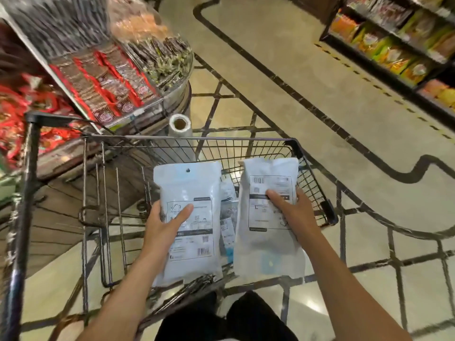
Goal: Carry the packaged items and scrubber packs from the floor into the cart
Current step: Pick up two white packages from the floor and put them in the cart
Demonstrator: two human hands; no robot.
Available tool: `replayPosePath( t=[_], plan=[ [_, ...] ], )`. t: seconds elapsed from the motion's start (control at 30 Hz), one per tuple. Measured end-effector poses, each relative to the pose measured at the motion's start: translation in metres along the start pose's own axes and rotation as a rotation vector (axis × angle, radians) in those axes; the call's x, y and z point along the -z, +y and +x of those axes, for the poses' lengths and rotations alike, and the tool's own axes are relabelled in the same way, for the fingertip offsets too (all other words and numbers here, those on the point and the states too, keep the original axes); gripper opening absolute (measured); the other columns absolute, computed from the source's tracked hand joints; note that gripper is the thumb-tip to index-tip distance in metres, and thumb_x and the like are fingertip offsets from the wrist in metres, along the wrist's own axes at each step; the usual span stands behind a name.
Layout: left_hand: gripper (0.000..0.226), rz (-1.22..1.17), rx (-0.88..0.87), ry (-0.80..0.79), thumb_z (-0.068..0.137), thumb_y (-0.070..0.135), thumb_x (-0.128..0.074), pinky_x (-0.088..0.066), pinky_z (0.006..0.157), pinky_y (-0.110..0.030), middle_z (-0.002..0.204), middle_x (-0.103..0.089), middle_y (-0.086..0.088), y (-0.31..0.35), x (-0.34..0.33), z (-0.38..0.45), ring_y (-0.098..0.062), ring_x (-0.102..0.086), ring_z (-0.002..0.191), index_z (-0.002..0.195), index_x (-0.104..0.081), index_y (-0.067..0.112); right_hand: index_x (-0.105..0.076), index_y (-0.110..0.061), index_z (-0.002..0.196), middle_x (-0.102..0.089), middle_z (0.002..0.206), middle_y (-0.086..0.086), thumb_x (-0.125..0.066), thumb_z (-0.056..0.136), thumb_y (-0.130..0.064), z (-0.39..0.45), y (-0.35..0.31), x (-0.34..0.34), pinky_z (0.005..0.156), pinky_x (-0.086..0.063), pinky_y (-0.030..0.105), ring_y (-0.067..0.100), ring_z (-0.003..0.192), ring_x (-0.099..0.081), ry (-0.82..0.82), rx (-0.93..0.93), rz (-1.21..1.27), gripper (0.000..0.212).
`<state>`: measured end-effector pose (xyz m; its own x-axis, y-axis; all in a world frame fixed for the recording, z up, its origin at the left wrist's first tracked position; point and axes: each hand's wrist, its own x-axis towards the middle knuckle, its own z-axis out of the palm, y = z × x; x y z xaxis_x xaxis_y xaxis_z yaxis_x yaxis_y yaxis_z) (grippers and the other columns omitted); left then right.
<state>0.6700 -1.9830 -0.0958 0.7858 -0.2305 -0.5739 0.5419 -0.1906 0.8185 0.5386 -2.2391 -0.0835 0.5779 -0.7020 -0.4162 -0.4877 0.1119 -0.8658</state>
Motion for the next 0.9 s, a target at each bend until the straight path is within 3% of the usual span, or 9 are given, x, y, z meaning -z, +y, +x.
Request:
replayPosePath(
  t=[0.13,0.27,0.4,0.5,0.6,0.7,0.77,0.9],
  plan=[
    [0.085,0.006,0.053,0.066,0.067,0.051,-0.093,-0.057,0.101,-0.050,0.129,-0.072,0.002,-0.015,-0.005,0.030,-0.022,-0.071,0.114,0.140,-0.057,0.024,-0.068,-0.014,0.123,-0.079,0.111,0.001,-0.084,0.088,-0.030,0.040,0.011,-0.018,0.067,-0.063,0.024,0.014,0.092,-0.079,-0.063,-0.021,-0.091,0.041],
    [0.062,-0.009,0.124,0.127,0.081,0.032,-0.089,-0.061,0.095,-0.048,0.123,-0.075,-0.001,-0.037,-0.011,0.064,-0.023,-0.074,0.109,0.135,-0.059,0.023,-0.067,-0.016,0.122,-0.077,0.107,-0.005,-0.084,0.088,-0.030,0.078,0.031,-0.035,0.066,-0.061,0.018,0.010,0.095,-0.075,-0.119,-0.050,-0.150,0.040],
    [0.049,0.027,0.160,0.198,0.082,0.027,-0.089,-0.062,0.088,-0.041,0.113,-0.076,0.001,-0.075,-0.019,0.097,-0.021,-0.075,0.103,0.122,-0.061,0.025,-0.065,-0.024,0.114,-0.078,0.104,-0.005,-0.086,0.086,-0.035,0.114,0.072,-0.059,0.092,-0.063,0.045,0.016,0.098,-0.076,-0.210,-0.113,-0.214,0.037],
    [0.049,0.120,0.140,0.225,0.084,0.030,-0.088,-0.056,0.090,-0.035,0.109,-0.071,0.013,-0.092,-0.024,0.107,-0.011,-0.070,0.100,0.122,-0.057,0.029,-0.066,-0.018,0.120,-0.079,0.108,-0.004,-0.087,0.083,-0.043,0.121,0.094,-0.073,0.095,-0.061,0.050,0.017,0.102,-0.076,-0.228,-0.114,-0.266,0.050],
    [0.053,0.167,0.195,0.241,0.083,0.035,-0.088,-0.053,0.093,-0.036,0.111,-0.069,0.016,-0.135,-0.030,0.122,-0.013,-0.068,0.104,0.123,-0.054,0.035,-0.064,-0.023,0.123,-0.078,0.110,-0.007,-0.087,0.081,-0.049,0.132,0.137,-0.092,0.096,-0.060,0.043,0.014,0.105,-0.074,-0.271,-0.147,-0.296,0.054],
    [0.056,0.157,0.259,0.288,0.086,0.033,-0.087,-0.053,0.091,-0.030,0.110,-0.067,0.018,-0.174,-0.036,0.127,-0.008,-0.066,0.103,0.129,-0.051,0.035,-0.062,-0.024,0.125,-0.075,0.109,-0.014,-0.086,0.085,-0.041,0.135,0.170,-0.109,0.083,-0.058,0.017,-0.007,0.097,-0.072,-0.318,-0.178,-0.304,0.049],
    [0.056,0.162,0.308,0.325,0.089,0.029,-0.083,-0.050,0.080,-0.016,0.107,-0.064,0.020,-0.201,-0.036,0.135,0.002,-0.062,0.097,0.134,-0.050,0.030,-0.059,-0.030,0.117,-0.072,0.105,-0.018,-0.083,0.088,-0.034,0.141,0.196,-0.126,0.072,-0.051,0.003,-0.019,0.088,-0.067,-0.381,-0.190,-0.332,0.038],
    [0.056,0.213,0.324,0.356,0.092,0.025,-0.080,-0.043,0.063,-0.001,0.103,-0.062,0.021,-0.214,-0.039,0.145,0.008,-0.059,0.090,0.138,-0.049,0.022,-0.056,-0.034,0.116,-0.069,0.106,-0.023,-0.082,0.090,-0.030,0.149,0.211,-0.138,0.071,-0.048,-0.001,-0.024,0.086,-0.064,-0.351,-0.178,-0.328,0.037]
  ],
)
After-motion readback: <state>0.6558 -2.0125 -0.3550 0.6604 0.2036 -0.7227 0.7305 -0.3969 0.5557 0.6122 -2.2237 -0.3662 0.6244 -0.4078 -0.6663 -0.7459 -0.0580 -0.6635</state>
